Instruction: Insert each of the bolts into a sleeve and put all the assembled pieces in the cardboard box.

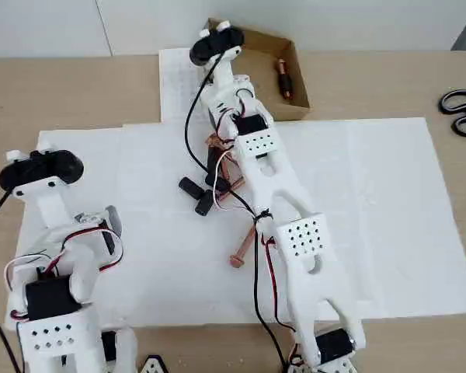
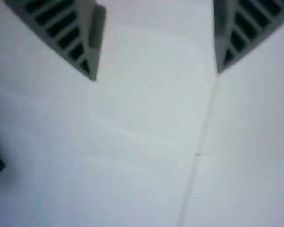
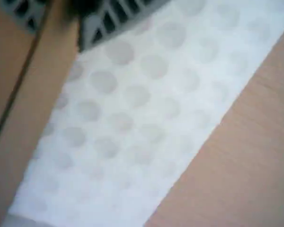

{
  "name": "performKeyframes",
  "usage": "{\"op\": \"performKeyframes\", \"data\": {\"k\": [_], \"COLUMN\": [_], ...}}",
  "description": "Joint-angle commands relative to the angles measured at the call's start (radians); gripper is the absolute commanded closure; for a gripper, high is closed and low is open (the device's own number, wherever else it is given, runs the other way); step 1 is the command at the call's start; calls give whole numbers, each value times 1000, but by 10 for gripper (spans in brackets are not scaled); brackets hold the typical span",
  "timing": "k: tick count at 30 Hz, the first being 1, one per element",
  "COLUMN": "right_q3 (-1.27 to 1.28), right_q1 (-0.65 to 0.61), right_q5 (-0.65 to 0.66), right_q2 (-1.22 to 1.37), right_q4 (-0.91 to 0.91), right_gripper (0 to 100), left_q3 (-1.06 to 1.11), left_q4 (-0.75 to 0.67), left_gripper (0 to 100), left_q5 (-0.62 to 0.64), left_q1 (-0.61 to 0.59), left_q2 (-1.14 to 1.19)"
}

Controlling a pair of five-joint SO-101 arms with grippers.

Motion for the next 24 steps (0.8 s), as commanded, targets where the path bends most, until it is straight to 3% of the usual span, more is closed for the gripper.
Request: {"op": "performKeyframes", "data": {"k": [1, 13, 24], "right_q3": [-52, -44, -51], "right_q1": [-54, -102, -1], "right_q5": [41, 87, 81], "right_q2": [-139, -133, -25], "right_q4": [-28, -25, -28], "right_gripper": [995, 996, 996], "left_q3": [-5, -4, 44], "left_q4": [2, 2, -3], "left_gripper": [842, 843, 842], "left_q5": [-8, -8, -9], "left_q1": [0, -3, 0], "left_q2": [-14, -14, -14]}}
